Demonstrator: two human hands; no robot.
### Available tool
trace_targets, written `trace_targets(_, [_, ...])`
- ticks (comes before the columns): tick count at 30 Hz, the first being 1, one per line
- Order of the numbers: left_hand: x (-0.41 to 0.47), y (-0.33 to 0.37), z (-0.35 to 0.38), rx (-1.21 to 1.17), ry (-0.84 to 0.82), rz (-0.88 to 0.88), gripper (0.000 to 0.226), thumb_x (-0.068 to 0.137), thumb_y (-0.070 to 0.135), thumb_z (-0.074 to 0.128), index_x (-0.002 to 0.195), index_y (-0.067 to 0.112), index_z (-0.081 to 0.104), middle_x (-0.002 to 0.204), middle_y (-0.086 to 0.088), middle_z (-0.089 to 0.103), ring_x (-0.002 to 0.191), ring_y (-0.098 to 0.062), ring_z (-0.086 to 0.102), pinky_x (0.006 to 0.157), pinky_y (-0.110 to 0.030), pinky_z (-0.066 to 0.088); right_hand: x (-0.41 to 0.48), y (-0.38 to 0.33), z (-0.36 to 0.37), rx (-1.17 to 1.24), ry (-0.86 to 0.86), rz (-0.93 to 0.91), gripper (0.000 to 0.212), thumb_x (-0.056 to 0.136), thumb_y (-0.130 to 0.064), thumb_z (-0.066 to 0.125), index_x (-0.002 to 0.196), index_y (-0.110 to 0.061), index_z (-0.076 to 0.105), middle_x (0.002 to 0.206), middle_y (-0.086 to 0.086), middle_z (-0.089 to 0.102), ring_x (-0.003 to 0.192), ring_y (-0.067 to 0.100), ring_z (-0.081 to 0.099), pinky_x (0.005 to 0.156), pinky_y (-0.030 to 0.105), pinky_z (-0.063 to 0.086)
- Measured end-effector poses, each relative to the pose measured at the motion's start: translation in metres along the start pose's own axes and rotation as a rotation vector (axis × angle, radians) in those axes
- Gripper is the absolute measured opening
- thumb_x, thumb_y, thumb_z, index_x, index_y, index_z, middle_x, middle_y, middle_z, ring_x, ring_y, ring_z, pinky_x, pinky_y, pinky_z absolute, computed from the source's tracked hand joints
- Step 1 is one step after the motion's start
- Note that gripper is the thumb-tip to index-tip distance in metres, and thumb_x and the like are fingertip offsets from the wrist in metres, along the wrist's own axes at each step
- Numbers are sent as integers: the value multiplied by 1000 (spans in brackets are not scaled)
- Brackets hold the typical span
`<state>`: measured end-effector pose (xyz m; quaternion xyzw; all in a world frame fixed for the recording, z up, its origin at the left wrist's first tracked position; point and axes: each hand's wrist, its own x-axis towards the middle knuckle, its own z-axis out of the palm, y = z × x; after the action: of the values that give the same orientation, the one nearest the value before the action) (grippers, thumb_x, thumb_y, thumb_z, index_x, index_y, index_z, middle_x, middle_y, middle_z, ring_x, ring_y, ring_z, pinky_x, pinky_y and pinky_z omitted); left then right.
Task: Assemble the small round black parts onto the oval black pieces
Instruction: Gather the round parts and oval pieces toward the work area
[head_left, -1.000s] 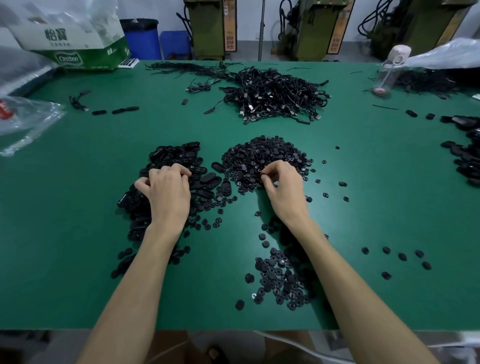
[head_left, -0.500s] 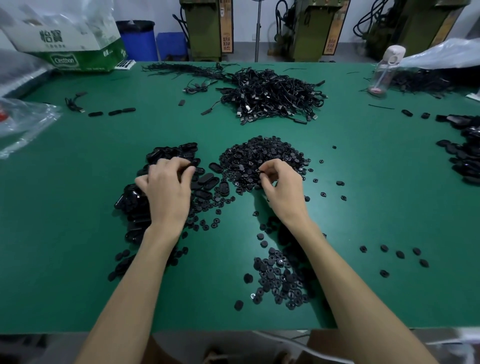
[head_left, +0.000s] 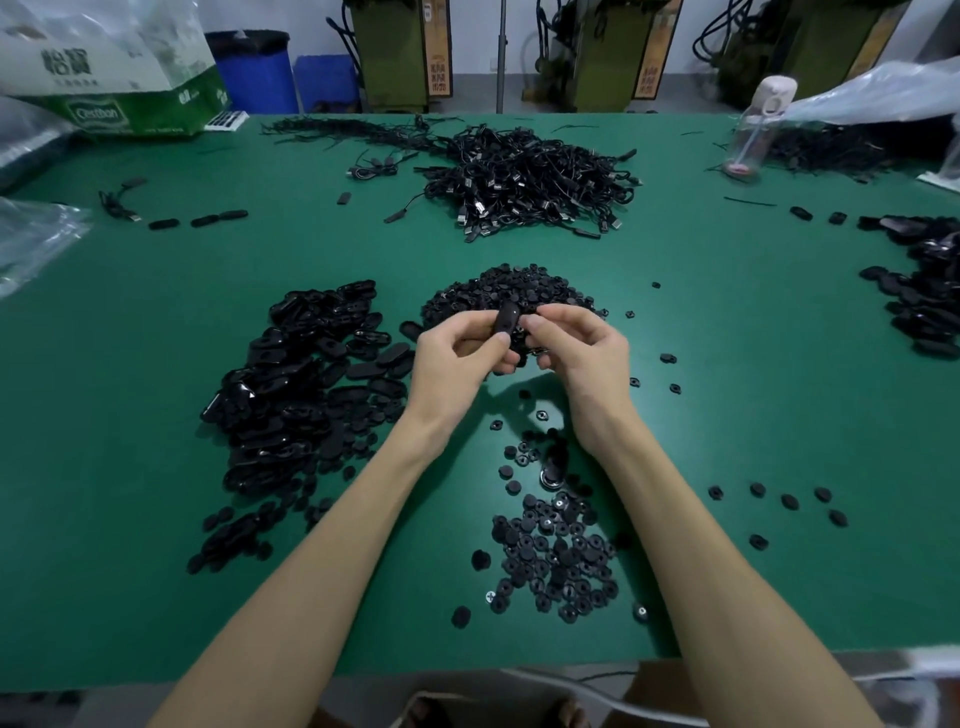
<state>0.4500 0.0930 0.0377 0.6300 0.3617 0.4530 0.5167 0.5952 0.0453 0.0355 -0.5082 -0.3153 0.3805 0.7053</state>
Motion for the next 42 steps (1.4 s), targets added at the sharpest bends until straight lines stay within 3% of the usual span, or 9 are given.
trace_targets(7, [-1,-9,-6,-134,-19,-101,20,99,4,67,108,21,69,83,3,79,83,-20,77,79,-26,60,-2,0,2,42,-43,20,10,92,-9,75,100,-14,71,86,3,74,73,14,66,63,25,49])
trace_targets(12, [-2,-10,-6,-149,-8,-106,19,96,3,71,97,22,74,75,1,75,71,-14,72,68,-26,60,-4,0,5,96,-69,37,13,89,2,74,97,-8,71,87,9,75,80,17,72,66,23,55])
trace_targets(16, [-2,-10,-7,-150,-8,-111,12,95,7,73,102,16,73,74,-1,74,69,-13,70,67,-25,59,-4,0,7,112,-75,40,5,93,-2,72,97,-5,72,90,11,76,84,18,74,71,22,57])
trace_targets(20, [-2,-12,-8,-159,0,-101,10,95,8,73,104,13,72,72,-1,74,70,-14,70,68,-25,58,-3,1,6,101,-41,25,20,89,1,76,106,-5,68,90,10,76,83,20,74,71,25,58])
trace_targets(23, [-2,-11,-7,-168,14,-92,10,95,10,73,103,15,71,73,0,74,70,-13,71,68,-24,58,-4,1,6,41,-51,12,12,89,-3,77,99,-8,73,87,7,77,80,16,74,68,23,57])
trace_targets(36, [-1,-14,-7,-175,52,-65,18,96,7,72,114,8,70,81,2,74,76,-16,72,71,-27,58,-9,0,9,50,-78,36,13,91,-2,74,103,-10,73,91,5,79,83,14,75,69,22,56])
trace_targets(40, [0,-13,-6,-155,35,-30,36,99,-1,63,131,16,67,96,-5,65,82,-15,70,74,-30,60,-8,1,10,59,-88,75,11,92,-5,73,101,-11,73,87,2,77,83,12,73,70,23,55])
trace_targets(42, [0,-12,-7,-160,52,-15,36,100,0,61,127,22,70,96,-4,64,83,-17,70,74,-31,60,-8,2,11,60,-114,98,10,93,-7,73,101,-12,73,85,-2,75,81,11,71,71,24,54])
